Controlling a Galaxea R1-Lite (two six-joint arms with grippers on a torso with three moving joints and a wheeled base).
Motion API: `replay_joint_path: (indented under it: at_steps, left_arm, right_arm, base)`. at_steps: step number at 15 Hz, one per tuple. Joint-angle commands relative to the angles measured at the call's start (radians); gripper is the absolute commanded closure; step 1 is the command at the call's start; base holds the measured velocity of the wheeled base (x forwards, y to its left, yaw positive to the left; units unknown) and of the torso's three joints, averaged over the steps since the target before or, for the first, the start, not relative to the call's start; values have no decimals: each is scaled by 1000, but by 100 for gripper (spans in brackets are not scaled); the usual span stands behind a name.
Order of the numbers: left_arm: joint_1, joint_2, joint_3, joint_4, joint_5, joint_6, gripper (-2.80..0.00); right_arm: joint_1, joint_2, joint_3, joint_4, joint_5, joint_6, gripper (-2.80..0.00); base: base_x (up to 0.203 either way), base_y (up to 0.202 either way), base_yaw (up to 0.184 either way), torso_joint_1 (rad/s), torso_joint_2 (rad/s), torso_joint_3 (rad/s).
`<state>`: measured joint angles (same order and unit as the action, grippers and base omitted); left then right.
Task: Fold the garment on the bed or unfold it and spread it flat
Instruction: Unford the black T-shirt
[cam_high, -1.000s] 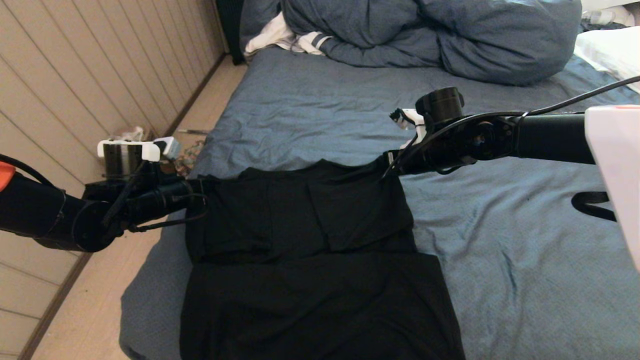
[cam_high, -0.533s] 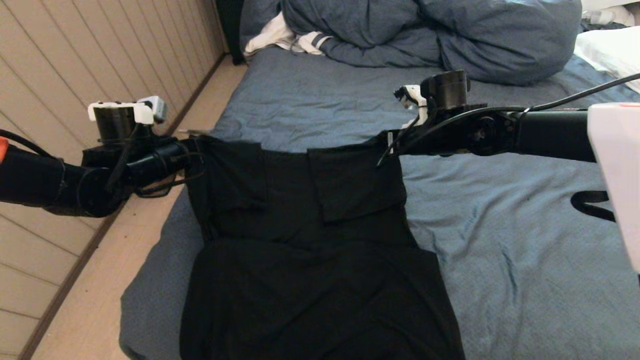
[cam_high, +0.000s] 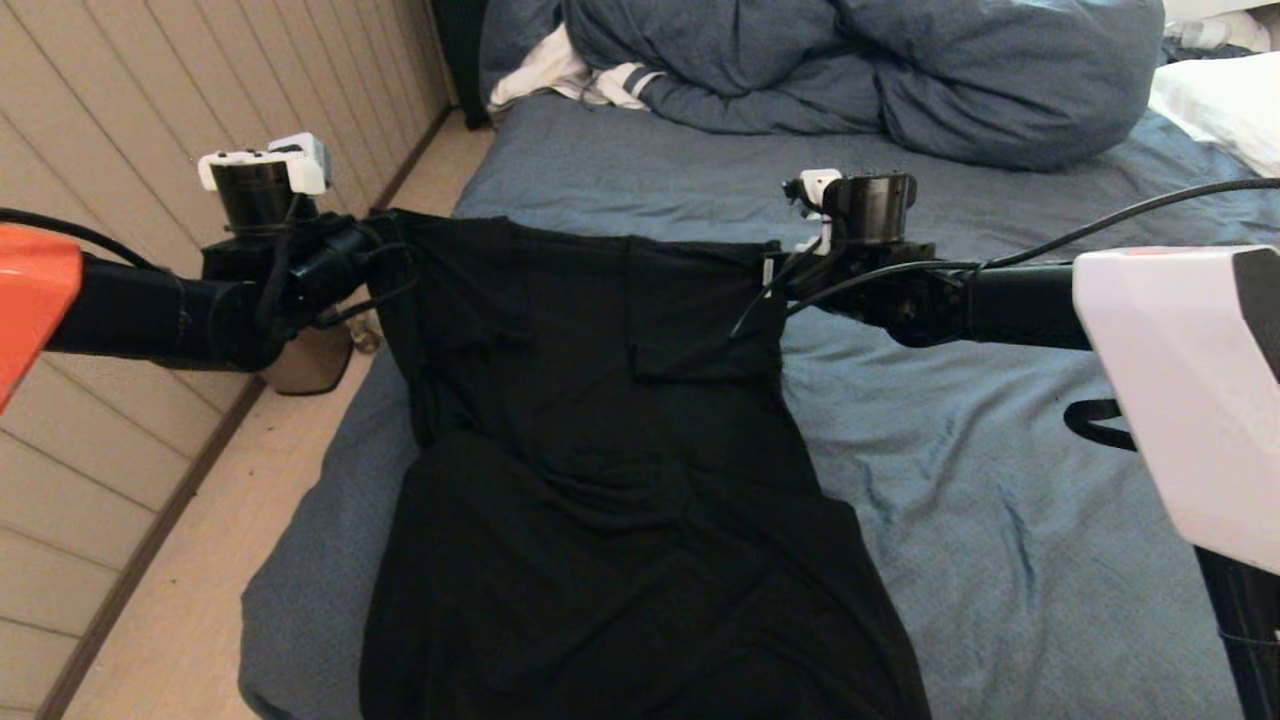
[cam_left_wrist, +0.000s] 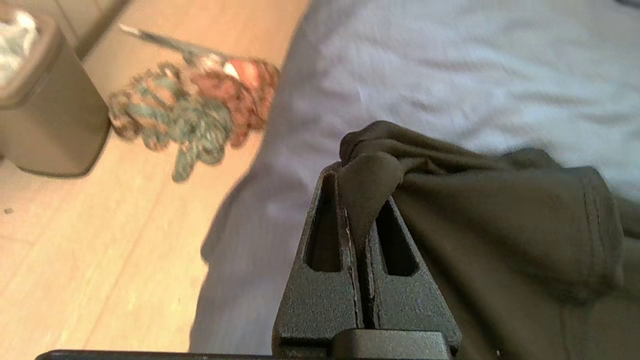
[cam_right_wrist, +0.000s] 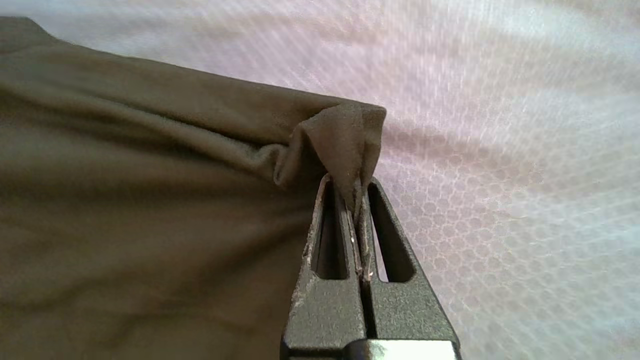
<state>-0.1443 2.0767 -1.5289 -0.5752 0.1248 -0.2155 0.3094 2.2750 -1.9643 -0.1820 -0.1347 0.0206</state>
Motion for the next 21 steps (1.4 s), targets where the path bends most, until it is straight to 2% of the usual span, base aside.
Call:
replay_joint_path:
  at_steps: [1,8,12,13,14,15,16,21]
  left_arm:
    - [0,117,-90,0,21,-1,0]
    - [-11,331,-362,75,41,3,0]
    - [-12,326,-357,110,41,5,0]
    - [-12,324,-358,111,41,8,-214]
    - [-12,322,-359,112,42,13,-280]
    - [-12,318,-358,112,42,19,-280]
    - [-12,305,-350,116,41,20,-280]
    - [4,195,-281,116,33,22,-280]
  right_arm:
    - [-5,39,-1,-6,2,-1,0]
    - [-21,93,-2,-40,31,-4,0]
    - [-20,81,-1,-21,53,-4,0]
    - [-20,75,-1,-3,53,-4,0]
    - [-19,66,-1,34,53,-4,0]
    - [-19,64,-1,39,53,-4,-152]
    - [-19,64,-1,38,53,-4,-280]
    - [-23,38,-1,39,57,-1,-280]
  base:
    - [0,0,0,0,0,0]
    - [0,0,0,0,0,0]
    - [0,0,0,0,0,0]
    - [0,0,0,0,0,0]
    - [0,0,0,0,0,0]
    - [0,0,0,0,0,0]
    - [0,0,0,0,0,0]
    - [0,0,0,0,0,0]
